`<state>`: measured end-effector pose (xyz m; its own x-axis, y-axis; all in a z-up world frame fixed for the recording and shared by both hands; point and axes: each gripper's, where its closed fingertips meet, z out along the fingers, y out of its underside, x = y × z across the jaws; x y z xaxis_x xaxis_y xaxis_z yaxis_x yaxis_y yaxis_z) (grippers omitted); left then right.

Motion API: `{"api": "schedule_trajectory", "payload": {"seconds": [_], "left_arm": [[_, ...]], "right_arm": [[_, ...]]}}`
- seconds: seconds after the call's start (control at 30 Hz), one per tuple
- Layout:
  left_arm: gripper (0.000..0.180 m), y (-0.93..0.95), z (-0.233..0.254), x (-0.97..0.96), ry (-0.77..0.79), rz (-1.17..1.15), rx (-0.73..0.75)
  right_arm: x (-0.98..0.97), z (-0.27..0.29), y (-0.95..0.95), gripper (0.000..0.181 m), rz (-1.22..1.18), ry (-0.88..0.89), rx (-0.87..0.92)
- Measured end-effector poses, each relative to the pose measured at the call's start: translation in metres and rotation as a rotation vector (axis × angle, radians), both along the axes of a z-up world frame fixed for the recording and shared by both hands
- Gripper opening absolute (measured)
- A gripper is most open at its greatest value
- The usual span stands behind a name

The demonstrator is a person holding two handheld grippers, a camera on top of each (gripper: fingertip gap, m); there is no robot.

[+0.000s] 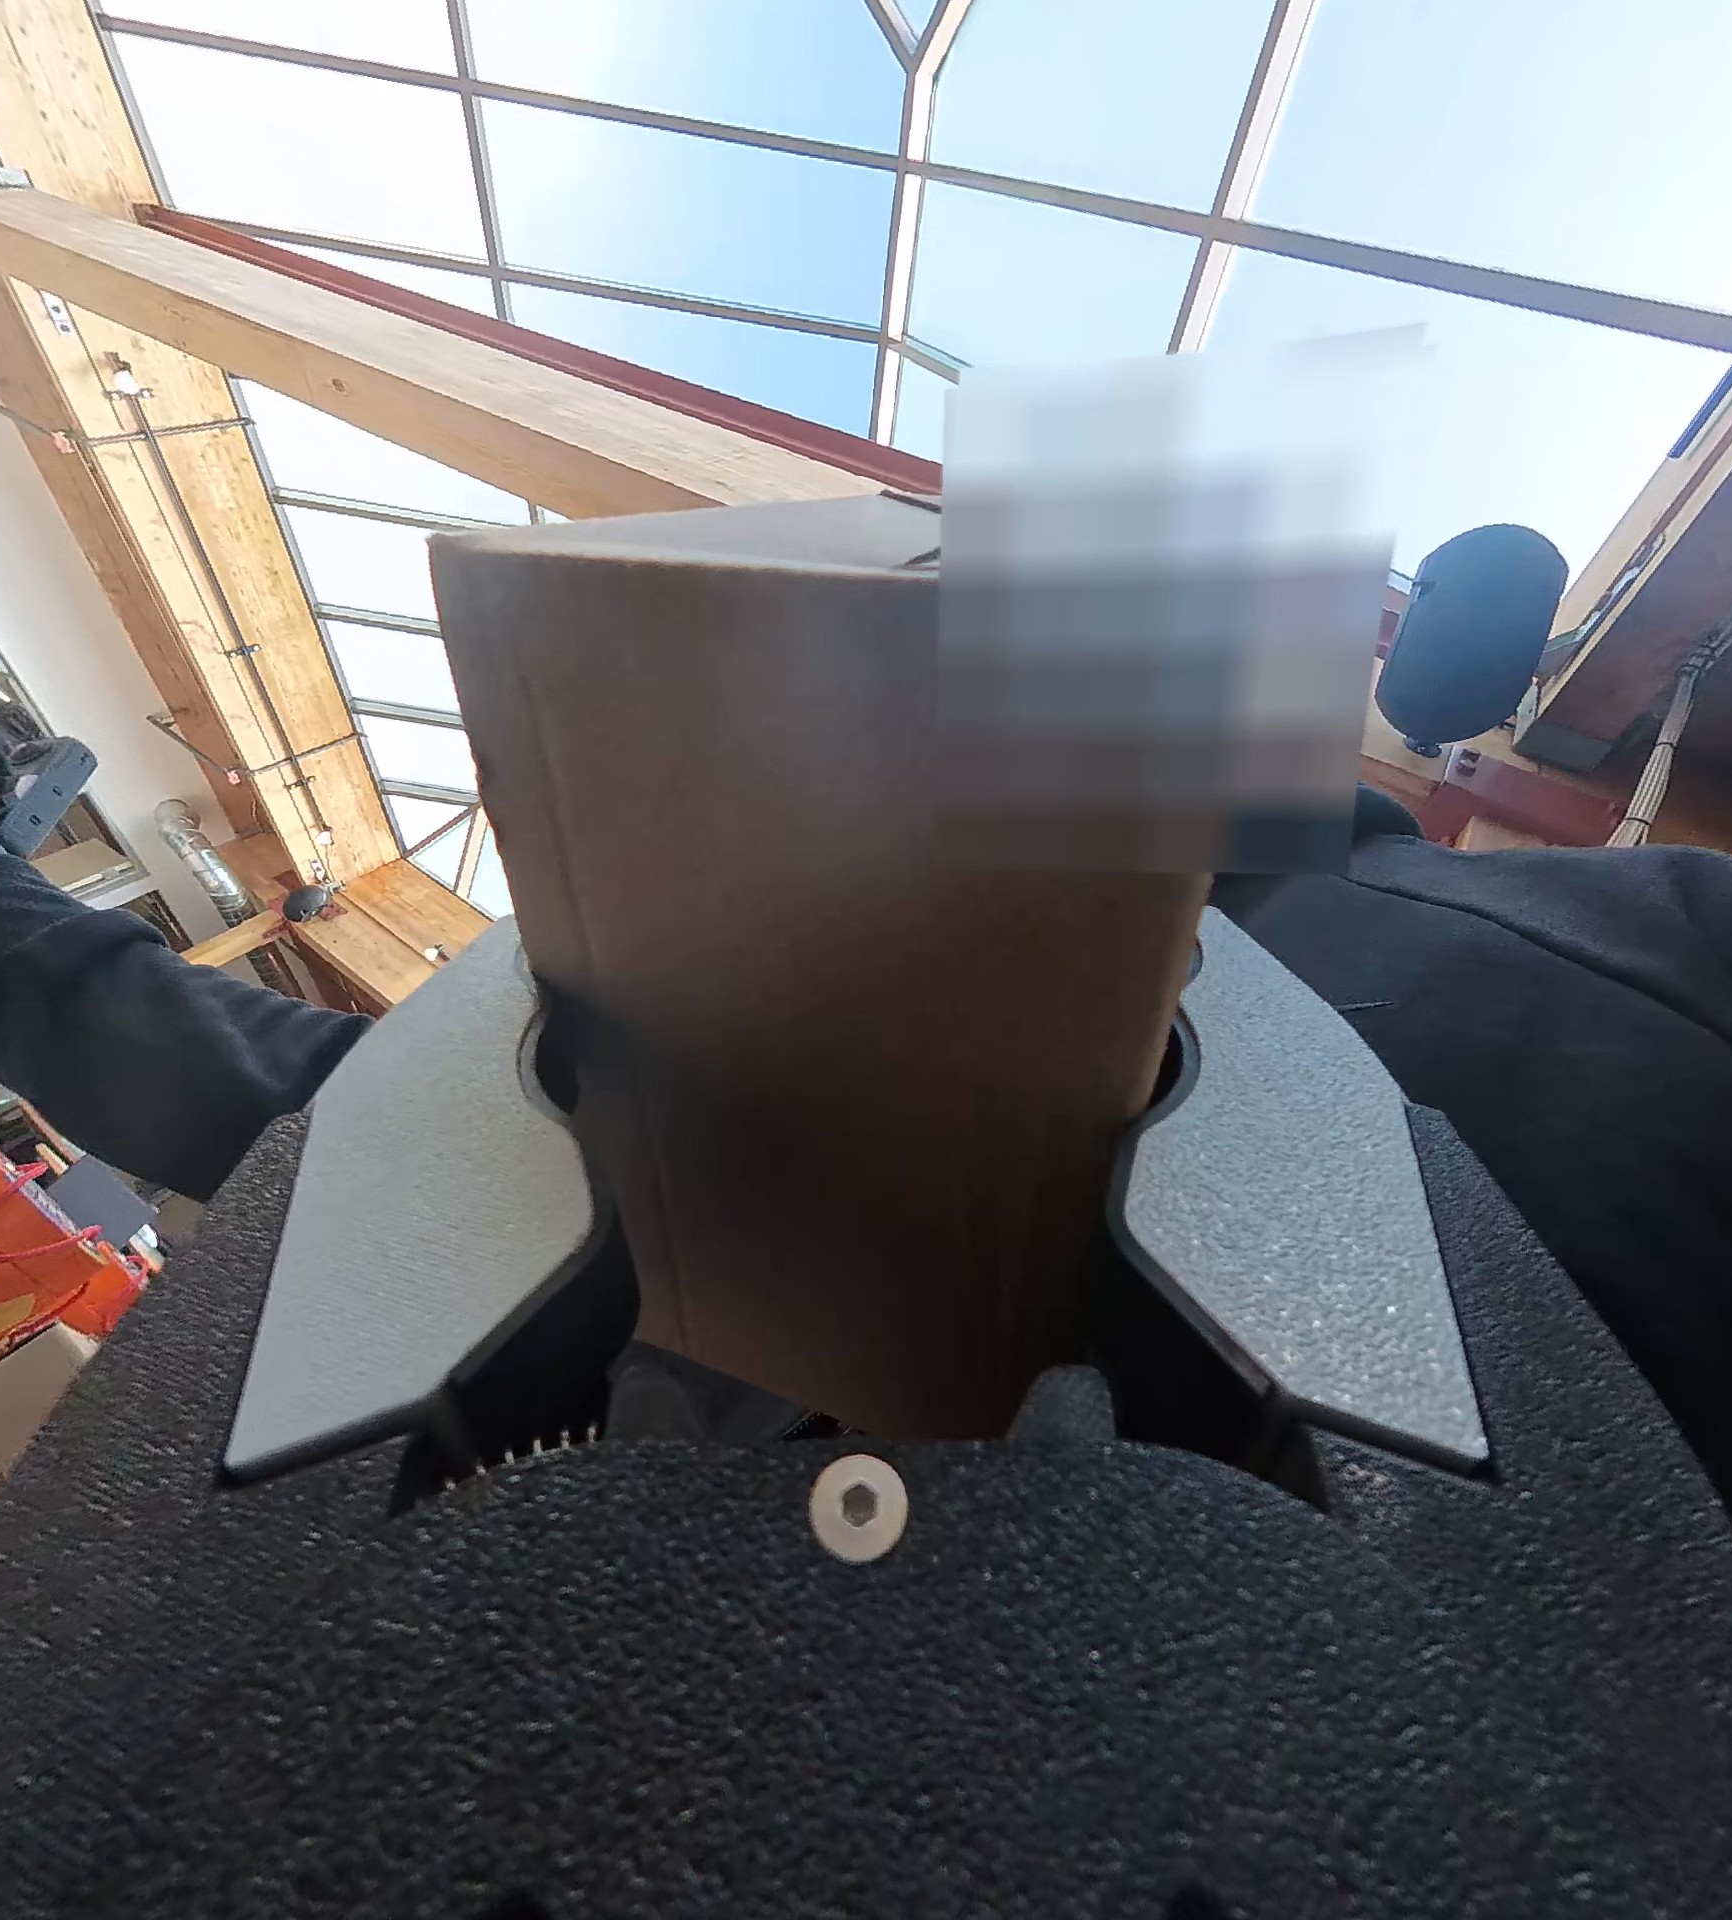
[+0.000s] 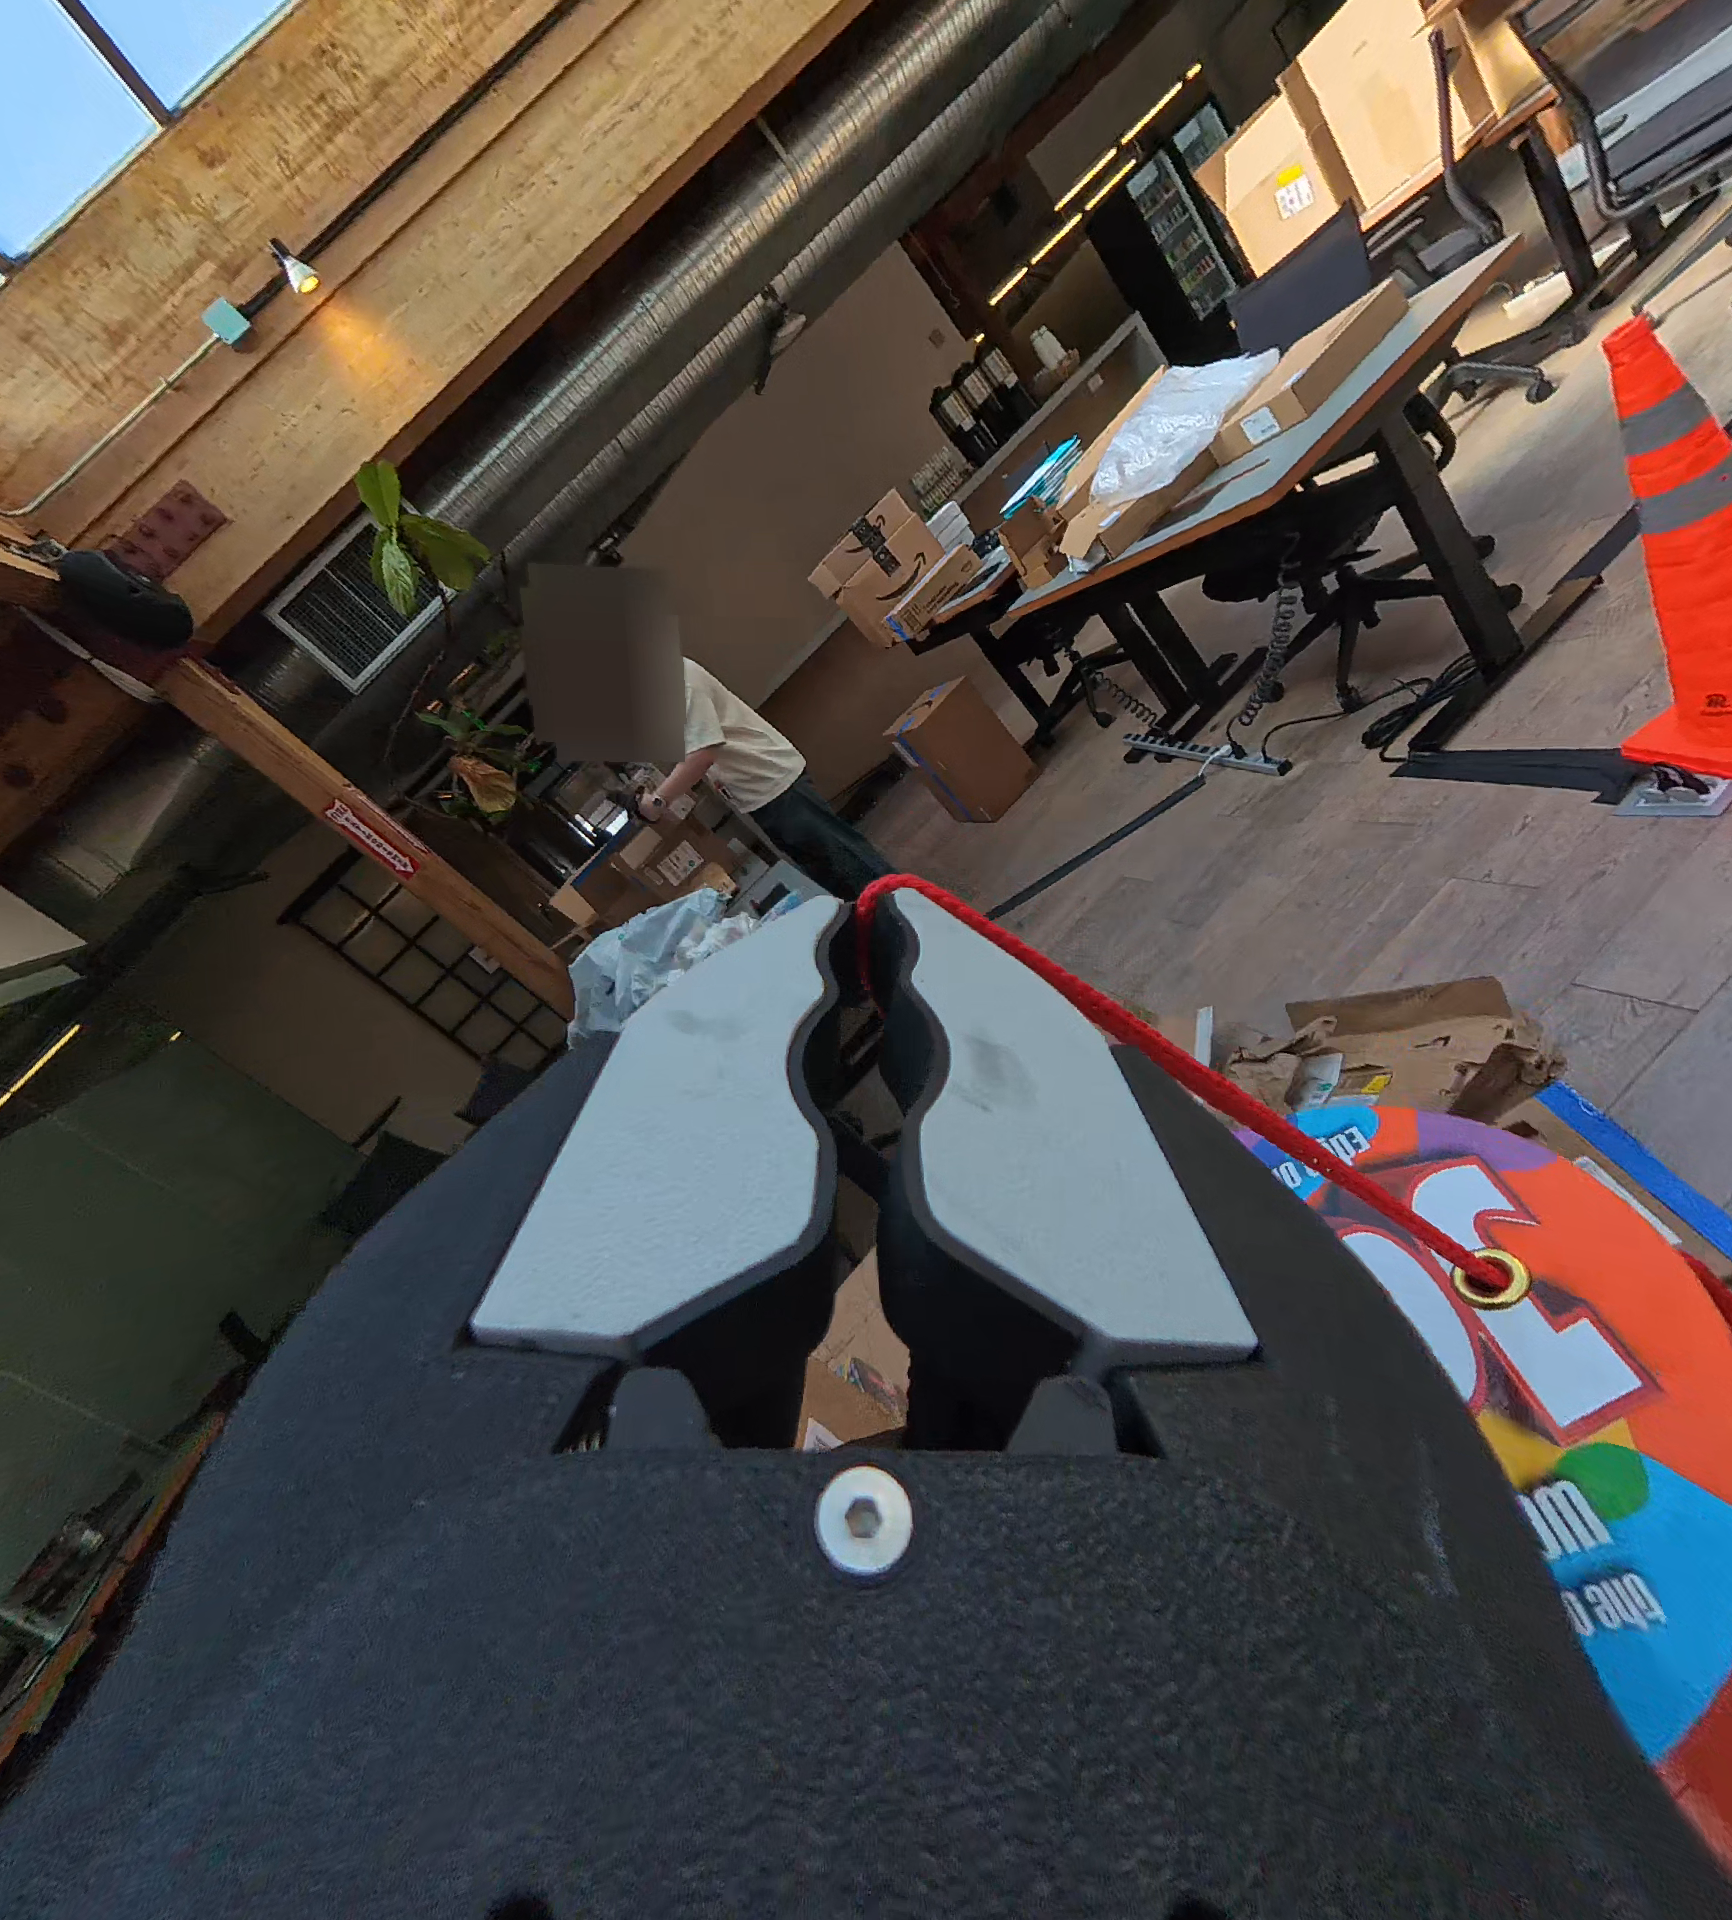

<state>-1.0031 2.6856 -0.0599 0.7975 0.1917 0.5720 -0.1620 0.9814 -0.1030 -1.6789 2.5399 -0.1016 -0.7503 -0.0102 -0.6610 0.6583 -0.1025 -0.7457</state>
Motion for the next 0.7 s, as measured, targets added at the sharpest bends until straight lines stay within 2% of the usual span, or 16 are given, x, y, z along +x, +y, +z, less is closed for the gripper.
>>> {"api": "schedule_trajectory", "payload": {"seconds": [0.17, 0.27, 0.37, 0.5, 0.7], "left_arm": [[0.111, -0.001, 0.001, -0.004, -0.006, -0.004, -0.018], [0.111, -0.001, -0.001, -0.003, -0.013, -0.001, -0.016], [0.11, -0.001, -0.003, -0.003, -0.027, 0.003, -0.017], [0.111, 0.0, -0.004, -0.005, -0.049, -0.006, -0.042], [0.111, 0.007, -0.003, -0.019, -0.071, -0.072, -0.085]], "right_arm": [[-0.009, -0.004, 0.012, 0.002, -0.041, -0.074, -0.088], [-0.006, -0.005, 0.021, 0.004, -0.026, -0.059, -0.077], [0.003, -0.004, 0.036, 0.028, 0.02, -0.046, -0.01], [0.033, -0.007, 0.071, 0.072, 0.129, 0.015, 0.186], [0.104, 0.01, 0.182, 0.087, 0.208, 0.135, 0.379]]}}
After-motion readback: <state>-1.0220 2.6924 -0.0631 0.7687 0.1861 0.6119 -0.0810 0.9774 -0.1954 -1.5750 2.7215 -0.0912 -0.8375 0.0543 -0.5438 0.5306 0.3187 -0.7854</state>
